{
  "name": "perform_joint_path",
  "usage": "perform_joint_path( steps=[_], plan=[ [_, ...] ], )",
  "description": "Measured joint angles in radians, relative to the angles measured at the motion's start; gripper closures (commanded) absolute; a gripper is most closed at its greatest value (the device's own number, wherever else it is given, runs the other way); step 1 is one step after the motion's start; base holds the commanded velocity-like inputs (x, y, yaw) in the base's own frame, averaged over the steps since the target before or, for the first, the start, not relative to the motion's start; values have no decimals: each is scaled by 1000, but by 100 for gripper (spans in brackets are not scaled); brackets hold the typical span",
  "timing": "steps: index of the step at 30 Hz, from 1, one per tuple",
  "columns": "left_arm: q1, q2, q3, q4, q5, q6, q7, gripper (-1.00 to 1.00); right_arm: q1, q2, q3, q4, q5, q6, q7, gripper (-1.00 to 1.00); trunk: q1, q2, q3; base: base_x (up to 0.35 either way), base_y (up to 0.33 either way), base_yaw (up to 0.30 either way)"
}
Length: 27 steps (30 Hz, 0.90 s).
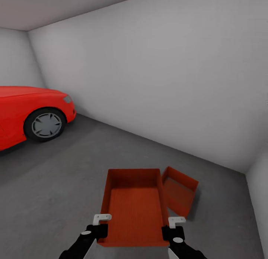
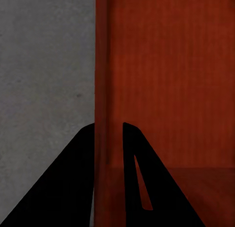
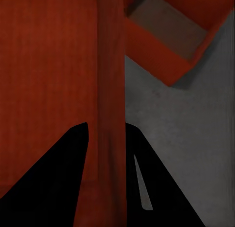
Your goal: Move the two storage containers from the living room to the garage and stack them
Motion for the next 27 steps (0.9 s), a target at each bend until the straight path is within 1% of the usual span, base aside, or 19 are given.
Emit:
perform_joint_path(
  steps=[4, 24, 27],
  plan=[
    [0, 0, 1, 0, -1, -1, 0, 100, 0, 0, 0, -1, 0, 0, 0, 100, 0, 0, 0, 322, 0, -108],
    [0, 0, 0, -1, -1, 0, 0, 100, 0, 0, -1, 1, 0, -2, 1, 100, 0, 0, 0, 323, 0, -3],
    [0, 2, -2, 0, 2, -1, -1, 100, 1, 1, 1, -1, -1, -1, -3, 100, 0, 0, 0, 323, 0, -111]
  ],
)
